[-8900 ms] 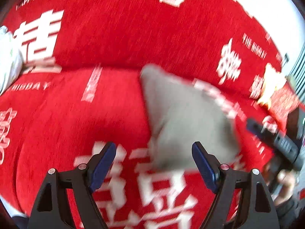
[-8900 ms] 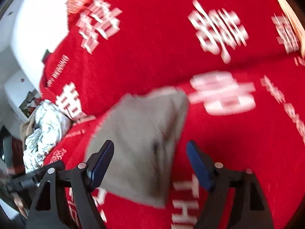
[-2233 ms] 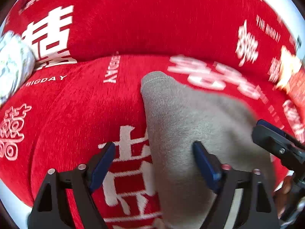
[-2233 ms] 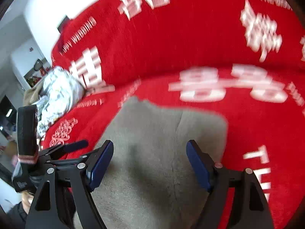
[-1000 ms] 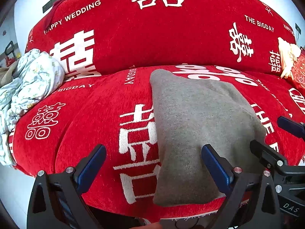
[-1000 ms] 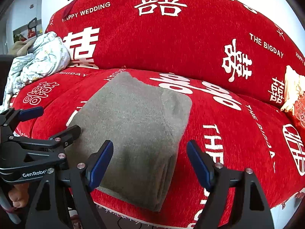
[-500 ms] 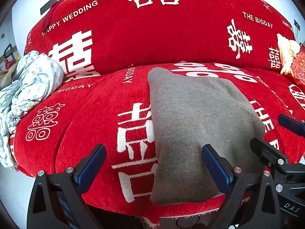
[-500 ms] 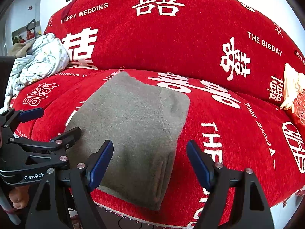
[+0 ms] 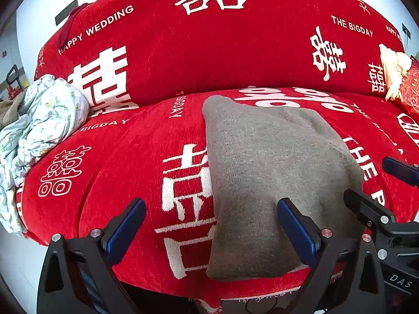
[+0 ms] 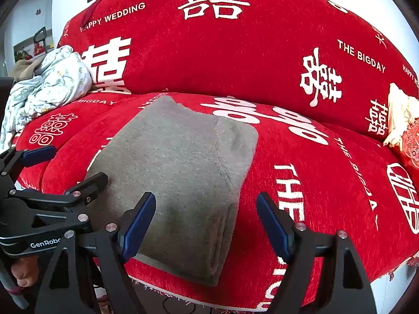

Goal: Fold small clothes

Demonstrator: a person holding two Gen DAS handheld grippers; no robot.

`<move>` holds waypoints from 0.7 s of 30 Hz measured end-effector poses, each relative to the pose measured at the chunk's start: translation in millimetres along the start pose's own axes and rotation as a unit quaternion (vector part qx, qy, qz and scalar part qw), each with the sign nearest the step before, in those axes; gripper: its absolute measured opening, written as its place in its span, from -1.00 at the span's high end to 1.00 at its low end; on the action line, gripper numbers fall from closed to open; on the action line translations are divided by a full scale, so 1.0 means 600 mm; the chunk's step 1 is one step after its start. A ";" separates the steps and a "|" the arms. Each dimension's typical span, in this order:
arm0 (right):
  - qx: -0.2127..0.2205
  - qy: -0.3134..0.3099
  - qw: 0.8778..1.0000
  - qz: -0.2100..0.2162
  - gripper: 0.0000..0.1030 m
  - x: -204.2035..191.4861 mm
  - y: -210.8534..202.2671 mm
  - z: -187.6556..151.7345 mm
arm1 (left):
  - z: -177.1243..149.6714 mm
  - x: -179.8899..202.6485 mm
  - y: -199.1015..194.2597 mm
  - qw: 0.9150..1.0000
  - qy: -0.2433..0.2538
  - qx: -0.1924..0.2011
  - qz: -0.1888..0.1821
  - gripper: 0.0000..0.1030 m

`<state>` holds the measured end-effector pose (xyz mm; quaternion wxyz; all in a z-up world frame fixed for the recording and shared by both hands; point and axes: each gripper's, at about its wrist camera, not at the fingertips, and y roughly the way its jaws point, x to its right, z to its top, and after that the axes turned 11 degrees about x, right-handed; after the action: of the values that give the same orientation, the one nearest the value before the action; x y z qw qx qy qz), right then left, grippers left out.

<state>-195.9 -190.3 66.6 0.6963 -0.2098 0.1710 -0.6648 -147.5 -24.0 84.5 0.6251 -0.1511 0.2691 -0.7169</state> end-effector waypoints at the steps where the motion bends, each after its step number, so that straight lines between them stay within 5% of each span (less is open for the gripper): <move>1: 0.000 0.000 1.000 0.000 -0.59 0.000 0.000 0.000 | 0.000 0.000 0.000 1.000 0.000 0.000 0.000 -0.96; 21: 0.002 -0.003 1.000 0.000 -0.59 -0.006 -0.005 0.004 | 0.001 -0.001 0.001 1.000 0.000 -0.002 0.000 -0.96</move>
<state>-197.4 -186.6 69.9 0.6973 -0.2098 0.1675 -0.6646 -146.7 -23.3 84.7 0.6251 -0.1524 0.2705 -0.7161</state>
